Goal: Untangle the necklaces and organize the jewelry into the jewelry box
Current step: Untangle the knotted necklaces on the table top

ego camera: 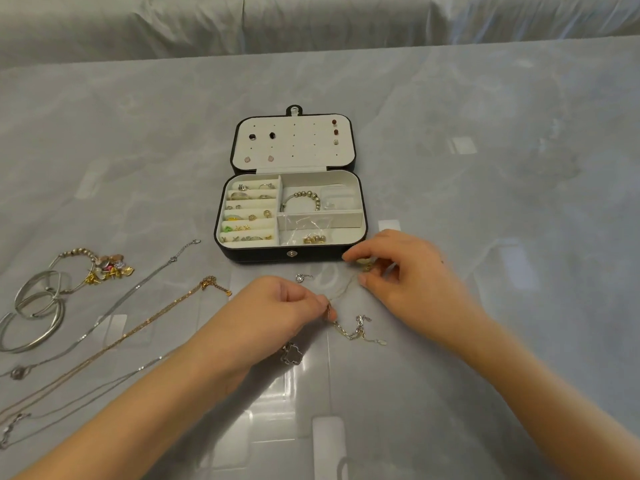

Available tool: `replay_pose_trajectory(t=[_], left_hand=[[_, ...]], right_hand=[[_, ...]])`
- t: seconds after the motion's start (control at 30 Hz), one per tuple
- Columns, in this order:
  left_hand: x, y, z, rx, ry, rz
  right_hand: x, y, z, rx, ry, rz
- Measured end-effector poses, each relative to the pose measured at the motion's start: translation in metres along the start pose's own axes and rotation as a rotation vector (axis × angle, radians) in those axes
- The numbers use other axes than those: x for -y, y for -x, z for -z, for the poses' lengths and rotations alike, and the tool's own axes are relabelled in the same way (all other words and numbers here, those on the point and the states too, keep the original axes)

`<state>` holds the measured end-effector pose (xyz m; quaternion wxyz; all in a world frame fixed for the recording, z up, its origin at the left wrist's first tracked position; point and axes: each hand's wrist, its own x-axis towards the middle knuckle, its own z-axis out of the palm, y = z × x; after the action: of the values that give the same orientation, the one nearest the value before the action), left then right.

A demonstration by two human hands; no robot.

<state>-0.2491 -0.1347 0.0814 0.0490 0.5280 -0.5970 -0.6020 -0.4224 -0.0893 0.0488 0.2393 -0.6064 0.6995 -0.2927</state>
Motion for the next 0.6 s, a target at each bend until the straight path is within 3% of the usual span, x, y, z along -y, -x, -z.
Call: replay_pose_trajectory(t=[0.13,0.27,0.47,0.6], left_hand=[[0.003,-0.001,-0.003,-0.066,-0.046,-0.007],[0.004,0.0,-0.004,-0.079,0.0,0.018],[0.004,0.007,-0.014,-0.145,0.029,0.005],[0.01,0.016,-0.021,-0.172,-0.044,-0.048]], right_hand=[[0.002,0.035,-0.004,-0.176,0.221,0.033],[0.001,0.06,-0.016,-0.115,0.307,0.041],[-0.002,0.079,-0.016,-0.175,0.462,0.105],[-0.008,0.1,0.0,-0.119,0.347,-0.023]])
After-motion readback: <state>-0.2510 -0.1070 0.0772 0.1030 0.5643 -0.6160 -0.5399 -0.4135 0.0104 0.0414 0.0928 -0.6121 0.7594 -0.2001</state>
